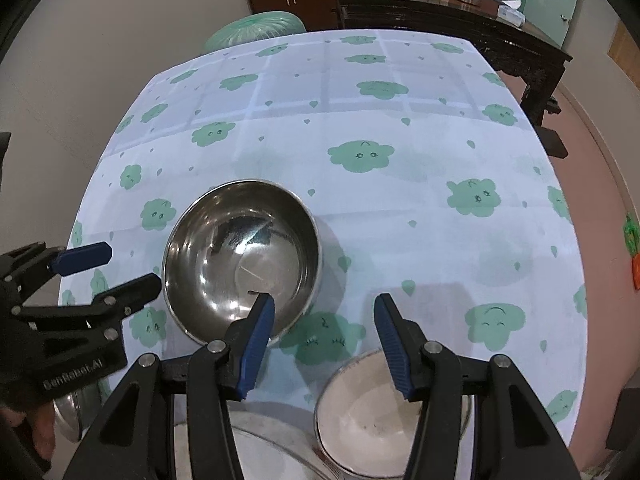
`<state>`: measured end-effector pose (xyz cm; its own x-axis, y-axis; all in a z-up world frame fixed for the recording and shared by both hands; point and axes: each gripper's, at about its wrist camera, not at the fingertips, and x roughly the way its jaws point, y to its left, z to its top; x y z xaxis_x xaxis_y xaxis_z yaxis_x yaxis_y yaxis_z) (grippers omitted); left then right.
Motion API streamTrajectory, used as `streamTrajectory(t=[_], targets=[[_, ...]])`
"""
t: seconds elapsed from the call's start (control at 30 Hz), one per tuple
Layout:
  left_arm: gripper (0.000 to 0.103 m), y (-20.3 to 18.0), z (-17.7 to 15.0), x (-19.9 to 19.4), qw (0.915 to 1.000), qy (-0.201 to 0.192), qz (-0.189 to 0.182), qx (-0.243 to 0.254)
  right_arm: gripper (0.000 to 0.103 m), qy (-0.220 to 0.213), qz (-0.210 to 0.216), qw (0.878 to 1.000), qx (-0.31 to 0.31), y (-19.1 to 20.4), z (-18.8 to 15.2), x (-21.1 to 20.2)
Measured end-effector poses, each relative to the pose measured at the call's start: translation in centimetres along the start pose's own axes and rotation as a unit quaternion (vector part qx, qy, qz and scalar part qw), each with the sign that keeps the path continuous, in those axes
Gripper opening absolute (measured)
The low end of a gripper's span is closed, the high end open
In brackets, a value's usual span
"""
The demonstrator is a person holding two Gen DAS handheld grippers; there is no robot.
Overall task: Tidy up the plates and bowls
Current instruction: 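Move both grippers to the rim of the smaller steel bowl, then close the left gripper on the small bowl rim while the right gripper closes too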
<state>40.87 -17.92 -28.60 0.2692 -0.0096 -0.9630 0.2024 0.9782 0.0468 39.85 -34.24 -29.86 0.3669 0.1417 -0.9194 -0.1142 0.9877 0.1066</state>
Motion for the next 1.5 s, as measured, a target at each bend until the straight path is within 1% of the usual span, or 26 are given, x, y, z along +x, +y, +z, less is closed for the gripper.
streamTrajectory(t=[0.13,0.37,0.43,0.47,0.5,0.57,0.63,0.7,0.73,0.77,0.8,0.83,0.9,0.97,1.5], targets=[[0.065,0.0,0.4,0.9,0.9999,0.01,-0.007,-0.005,0.054,0.008,0.002,1.0,0.0,0.3,0.4,1.0],[0.065,0.2,0.7,2.1,0.9999,0.015,0.001,-0.004,0.054,0.018,-0.006,1.0,0.0,0.3,1.0,2.3],[0.065,0.2,0.7,2.3,0.9998,0.017,-0.002,-0.004,0.05,0.023,-0.011,1.0,-0.001,0.3,1.0,2.7],[0.065,0.1,0.7,2.4,0.9998,0.017,-0.003,-0.002,0.045,0.024,-0.013,1.0,-0.002,0.3,1.0,2.9],[0.063,0.1,0.7,2.4,0.9998,0.018,-0.004,0.0,0.044,0.027,-0.014,1.0,-0.002,0.4,1.0,3.0],[0.062,-0.2,0.9,2.6,0.9998,0.018,-0.004,0.005,0.043,0.031,-0.014,0.999,-0.002,0.4,1.0,3.4],[0.058,-0.4,1.0,2.7,0.9998,0.018,-0.005,0.009,0.038,0.034,-0.013,0.999,0.001,0.4,1.0,3.7],[0.046,-0.6,1.0,2.9,0.9997,0.022,-0.006,0.014,0.03,0.041,-0.012,0.999,0.0,0.5,0.9,4.0],[0.041,-0.7,1.1,3.1,0.9996,0.024,-0.006,0.016,0.028,0.044,-0.011,0.999,-0.001,0.6,0.8,4.1],[0.026,-0.8,1.0,3.4,0.9994,0.03,-0.006,0.019,0.025,0.046,-0.009,0.999,-0.002,0.6,0.8,4.2],[0.018,-0.9,1.1,3.5,0.9992,0.033,-0.014,0.019,0.024,0.046,-0.008,0.999,-0.002,0.6,0.7,4.3],[0.015,-0.8,1.0,3.6,0.9991,0.034,-0.02,0.018,0.024,0.045,-0.005,0.999,-0.001,0.6,0.8,4.3],[0.01,-1.2,1.0,3.5,0.999,0.032,-0.02,0.024,0.018,0.043,-0.002,0.999,-0.004,0.9,0.8,4.1],[0.01,-1.3,1.0,3.5,0.9991,0.031,-0.015,0.026,0.018,0.043,-0.006,0.999,-0.007,1.2,0.8,4.1],[0.008,-0.7,0.7,2.8,0.9989,0.031,-0.028,0.021,0.018,0.045,0.003,0.999,0.002,1.5,0.8,3.2]])
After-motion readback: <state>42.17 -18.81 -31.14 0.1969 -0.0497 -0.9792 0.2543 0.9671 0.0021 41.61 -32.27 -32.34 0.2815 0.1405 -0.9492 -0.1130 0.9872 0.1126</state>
